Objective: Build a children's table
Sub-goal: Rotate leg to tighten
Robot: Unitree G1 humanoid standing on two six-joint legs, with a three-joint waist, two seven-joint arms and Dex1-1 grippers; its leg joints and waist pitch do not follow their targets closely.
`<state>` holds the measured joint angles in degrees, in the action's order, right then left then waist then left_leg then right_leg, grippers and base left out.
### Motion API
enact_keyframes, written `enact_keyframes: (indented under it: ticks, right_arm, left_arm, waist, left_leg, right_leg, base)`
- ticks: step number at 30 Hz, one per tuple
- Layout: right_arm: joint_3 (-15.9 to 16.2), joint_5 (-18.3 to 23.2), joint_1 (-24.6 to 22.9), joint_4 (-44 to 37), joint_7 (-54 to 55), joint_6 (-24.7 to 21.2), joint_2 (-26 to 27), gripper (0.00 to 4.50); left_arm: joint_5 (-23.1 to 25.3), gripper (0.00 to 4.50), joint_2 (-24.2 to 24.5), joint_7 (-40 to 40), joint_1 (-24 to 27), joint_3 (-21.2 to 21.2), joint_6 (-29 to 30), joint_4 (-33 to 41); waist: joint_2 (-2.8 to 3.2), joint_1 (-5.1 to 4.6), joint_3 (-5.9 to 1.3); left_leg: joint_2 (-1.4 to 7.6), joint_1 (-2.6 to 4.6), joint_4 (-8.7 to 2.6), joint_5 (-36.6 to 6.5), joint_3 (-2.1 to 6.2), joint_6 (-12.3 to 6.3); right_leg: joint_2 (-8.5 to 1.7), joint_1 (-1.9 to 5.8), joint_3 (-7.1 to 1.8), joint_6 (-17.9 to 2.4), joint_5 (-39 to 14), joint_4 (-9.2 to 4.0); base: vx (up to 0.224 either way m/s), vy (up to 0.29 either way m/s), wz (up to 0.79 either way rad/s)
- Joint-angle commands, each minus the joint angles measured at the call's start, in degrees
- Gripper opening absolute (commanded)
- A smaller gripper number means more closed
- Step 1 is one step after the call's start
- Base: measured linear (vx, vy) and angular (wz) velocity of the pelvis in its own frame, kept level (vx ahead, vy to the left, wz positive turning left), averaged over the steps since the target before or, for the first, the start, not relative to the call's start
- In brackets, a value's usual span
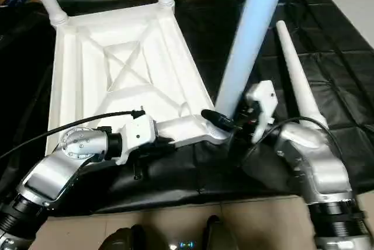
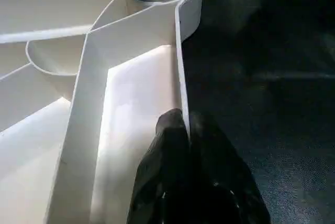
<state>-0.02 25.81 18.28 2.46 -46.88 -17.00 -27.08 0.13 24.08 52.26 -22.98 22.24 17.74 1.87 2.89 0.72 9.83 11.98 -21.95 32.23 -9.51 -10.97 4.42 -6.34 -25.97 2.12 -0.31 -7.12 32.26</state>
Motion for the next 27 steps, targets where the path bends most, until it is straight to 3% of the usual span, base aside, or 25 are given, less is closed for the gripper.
enact_keyframes:
  ticks: [1,2,3,4,5,8,10,11,12,13,15,17,18,19,21,23,24,25,27]
  right_arm:
    - [-0.65,-4.3,1.08,5.07,11.45,-2.05,2.93,2.03]
    - [-1.66,-7.23,2.87,9.37,21.6,-2.52,7.2,2.02]
    - [-1.93,-7.68,3.24,10.2,23.47,-2.6,7.99,2.01]
    - [-4.35,-10.93,6.0,16.08,35.59,0.91,12.1,2.01]
    - [-4.35,-10.93,6.0,16.08,35.59,0.91,12.1,2.0]
    - [-8.9,-11.57,10.17,24.54,49.2,6.26,16.95,1.98]
    - [-9.61,-12.74,11.97,27.59,52.95,9.32,18.38,1.96]
    - [-9.23,-12.63,12.65,28.15,51.76,9.86,18.71,1.96]
    - [-9.18,-12.56,12.74,28.17,51.47,9.95,18.75,1.95]
    - [-8.89,-12.14,13.51,28.24,48.82,10.84,19.16,1.94]
    - [-7.13,-11.66,13.45,26.18,41.14,11.32,18.1,1.94]
    - [-5.15,-11.05,12.63,23.4,33.98,12.2,16.39,1.94]
    - [-3.68,-10.62,11.39,20.39,28.47,13.04,14.44,2.29]
    - [-3.62,-10.6,11.33,20.26,28.24,13.08,14.35,2.29]
    - [-2.14,-7.18,8.79,14.96,18.86,11.52,10.03,2.64]
    - [0.37,-3.62,5.34,9.07,8.55,8.98,3.21,2.72]
    - [0.45,-3.55,5.23,8.89,8.28,8.91,2.99,2.81]
    - [1.54,-3.67,3.69,7.08,5.51,8.09,-0.04,2.95]
    - [1.87,-3.15,2.21,5.41,3.21,7.32,-2.29,3.07]
  left_arm:
    - [1.17,0.0,-1.24,-0.2,0.79,2.5,2.38,-1.08]
    - [2.27,0.0,-3.55,-2.33,-0.44,3.55,4.81,-1.87]
    - [2.56,0.0,-4.02,-2.83,-0.71,3.77,5.28,-2.06]
    - [4.56,0.0,-7.13,-6.2,-2.49,5.03,8.59,-3.61]
    - [4.56,0.0,-7.13,-6.2,-2.49,5.03,8.59,-3.61]
    - [6.93,0.0,-13.9,-13.37,-5.18,5.81,13.98,-6.76]
    - [7.43,0.0,-16.48,-15.36,-6.45,6.27,14.12,-8.24]
    - [7.31,0.0,-16.76,-15.15,-6.88,6.41,13.32,-8.63]
    - [7.28,0.0,-16.75,-15.09,-6.93,6.4,13.21,-8.66]
    - [7.18,0.0,-16.56,-14.51,-7.34,6.17,12.51,-8.88]
    - [7.21,0.0,-14.73,-13.08,-7.2,5.54,10.49,-8.89]
    - [7.06,0.0,-12.9,-11.48,-6.79,4.85,8.8,-8.66]
    - [6.69,0.0,-11.08,-9.75,-6.27,4.39,6.12,-8.37]
    - [6.67,0.0,-11.0,-9.67,-6.25,4.37,6.0,-8.35]
    - [4.27,0.0,-7.72,-4.56,-4.44,3.46,2.38,-6.12]
    - [2.55,0.0,-3.97,-0.6,-2.49,2.73,1.66,-3.76]
    - [2.54,0.0,-3.86,-0.53,-2.44,2.71,1.67,-3.7]
    - [2.97,0.0,-2.41,-0.21,-1.88,2.75,2.07,-3.33]
    - [3.09,0.0,-1.31,0.13,-1.24,2.64,1.57,-3.04]
  waist:
    - [-1.01,-0.05,-4.11]
    - [-0.92,-0.27,-4.05]
    - [-0.86,-0.79,-3.76]
    - [-0.85,-1.06,-3.69]
    - [-0.64,-1.41,-3.57]
    - [-0.77,-1.8,-3.57]
    - [-1.04,-1.95,-3.33]
    - [-1.02,-2.09,-3.27]
    - [-0.93,-2.04,-3.38]
    - [-1.19,-2.08,-3.52]
    - [-1.0,-1.96,-3.42]
    - [-1.28,-1.84,-3.43]
    - [-1.23,-1.67,-3.5]
    - [-1.19,-1.4,-3.7]
    - [-1.11,-1.15,-3.68]
    - [-1.07,-0.55,-3.75]
    - [-0.93,-0.36,-3.86]
    - [-0.35,-0.16,-3.84]
    - [-0.79,0.17,-4.14]
  left_leg:
    - [-0.07,0.29,-3.56,-11.47,-0.31,-4.74]
    - [-0.22,0.22,-3.65,-11.81,-0.27,-4.32]
    - [-0.36,-0.12,-3.95,-13.43,-0.01,-2.77]
    - [-0.37,0.15,-4.1,-15.87,0.18,-1.22]
    - [-0.52,0.5,-4.1,-18.19,0.26,-0.08]
    - [-0.61,0.81,-4.07,-21.04,0.36,0.13]
    - [-0.86,1.01,-4.11,-24.02,0.47,-0.18]
    - [-1.04,0.59,-4.25,-25.02,0.75,-0.38]
    - [-1.05,0.62,-4.27,-25.02,0.79,-0.57]
    - [-0.96,0.27,-4.41,-24.18,0.94,-1.19]
    - [-0.89,0.23,-4.49,-23.95,0.96,-1.54]
    - [-0.77,0.06,-4.52,-23.47,0.98,-2.19]
    - [-0.77,0.08,-4.53,-23.01,0.98,-2.59]
    - [-0.5,0.4,-4.35,-21.76,0.69,-3.17]
    - [-0.42,0.51,-4.31,-20.09,0.48,-4.12]
    - [-0.05,0.7,-4.13,-17.32,0.13,-5.77]
    - [0.04,0.87,-3.98,-16.54,0.01,-6.03]
    - [0.14,1.12,-3.86,-15.06,-0.29,-6.34]
    - [0.14,0.99,-3.56,-11.92,-0.36,-6.84]
  right_leg:
    - [-0.27,3.5,-0.81,-11.37,-18.37,-3.09]
    - [-0.24,3.43,-0.74,-10.95,-19.58,-3.21]
    - [-0.37,3.44,-0.56,-9.52,-23.74,-3.45]
    - [-0.44,3.27,-0.43,-8.0,-27.48,-3.87]
    - [-0.49,2.69,-0.37,-6.83,-30.41,-4.32]
    - [-0.39,2.43,-0.23,-5.37,-31.58,-4.85]
    - [-0.01,2.11,0.23,-3.94,-32.8,-5.42]
    - [-0.02,2.5,0.59,-3.23,-33.83,-5.46]
    - [-0.06,2.59,0.64,-2.92,-33.72,-5.57]
    - [-0.17,2.91,0.68,-2.88,-31.97,-5.58]
    - [-0.04,2.77,0.67,-3.78,-29.63,-5.48]
    - [-0.07,3.07,0.5,-5.15,-26.93,-5.1]
    - [-0.06,3.23,0.46,-5.53,-26.1,-5.11]
    - [-0.15,3.04,0.1,-6.87,-23.35,-4.88]
    - [-0.01,3.29,-0.06,-9.18,-19.98,-4.54]
    - [-0.02,3.35,-0.42,-11.18,-17.18,-4.08]
    - [0.0,3.22,-0.53,-11.6,-16.43,-3.95]
    - [0.01,2.78,-0.68,-12.74,-14.93,-3.82]
    - [0.17,3.33,-0.75,-13.77,-11.08,-3.22]
  base:
    - [0.0,0.0,0.0]
    - [0.0,0.0,0.0]
    - [-0.061,0.007,-0.11]
    - [-0.061,0.007,-0.11]
    - [-0.066,0.007,-0.08]
    - [-0.039,0.004,-0.02]
    - [0.0,0.0,0.0]
    - [0.0,0.0,0.0]
    - [0.0,0.0,0.0]
    - [0.0,0.0,0.0]
    - [0.0,0.0,0.0]
    - [0.0,0.0,0.0]
    - [0.0,0.0,0.0]
    - [0.0,0.0,0.0]
    - [0.0,0.0,0.0]
    - [0.027,-0.011,0.05]
    - [0.062,-0.019,0.12]
    - [0.062,-0.019,0.12]
    - [0.068,0.002,0.09]
